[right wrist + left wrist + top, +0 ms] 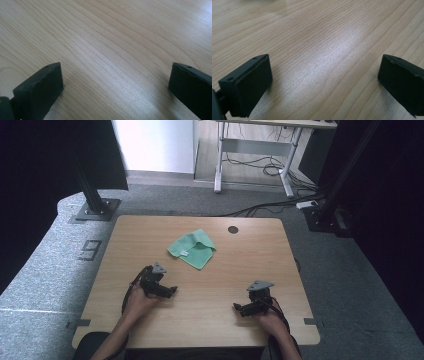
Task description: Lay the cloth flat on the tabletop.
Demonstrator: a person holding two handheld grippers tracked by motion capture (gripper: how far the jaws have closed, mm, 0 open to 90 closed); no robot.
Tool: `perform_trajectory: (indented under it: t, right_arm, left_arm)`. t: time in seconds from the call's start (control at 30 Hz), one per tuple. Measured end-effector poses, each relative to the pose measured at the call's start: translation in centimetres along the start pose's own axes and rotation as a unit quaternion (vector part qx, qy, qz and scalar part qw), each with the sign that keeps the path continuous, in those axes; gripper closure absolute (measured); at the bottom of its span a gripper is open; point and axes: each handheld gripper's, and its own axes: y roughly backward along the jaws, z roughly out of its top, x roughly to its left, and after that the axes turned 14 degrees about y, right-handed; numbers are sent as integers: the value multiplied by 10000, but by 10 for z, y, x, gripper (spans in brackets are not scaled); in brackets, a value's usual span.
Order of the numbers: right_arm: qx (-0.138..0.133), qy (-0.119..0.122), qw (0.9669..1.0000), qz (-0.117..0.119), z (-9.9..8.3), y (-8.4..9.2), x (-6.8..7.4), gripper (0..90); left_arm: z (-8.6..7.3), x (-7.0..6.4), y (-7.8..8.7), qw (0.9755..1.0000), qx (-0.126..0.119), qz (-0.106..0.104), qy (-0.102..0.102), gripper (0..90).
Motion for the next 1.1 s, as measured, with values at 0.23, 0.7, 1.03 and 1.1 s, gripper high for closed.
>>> perform_trajectory:
  t: [0.23,0.7,1.03,1.1]
  right_arm:
    - [0,-1,10000,-1,0,0,0,0]
    - [0,-1,10000,-1,0,0,0,0]
    - [-1,-3,10000,0,0,0,0,0]
    - [-2,-1,10000,0,0,0,0,0]
  left_arm:
    - [1,0,-1,10000,-26,-36,-12,10]
    - [2,-1,-2,10000,4,-33,-25,0]
    - [2,-2,-2,10000,-3,5,21,0]
    - [4,-3,-3,10000,39,49,51,3]
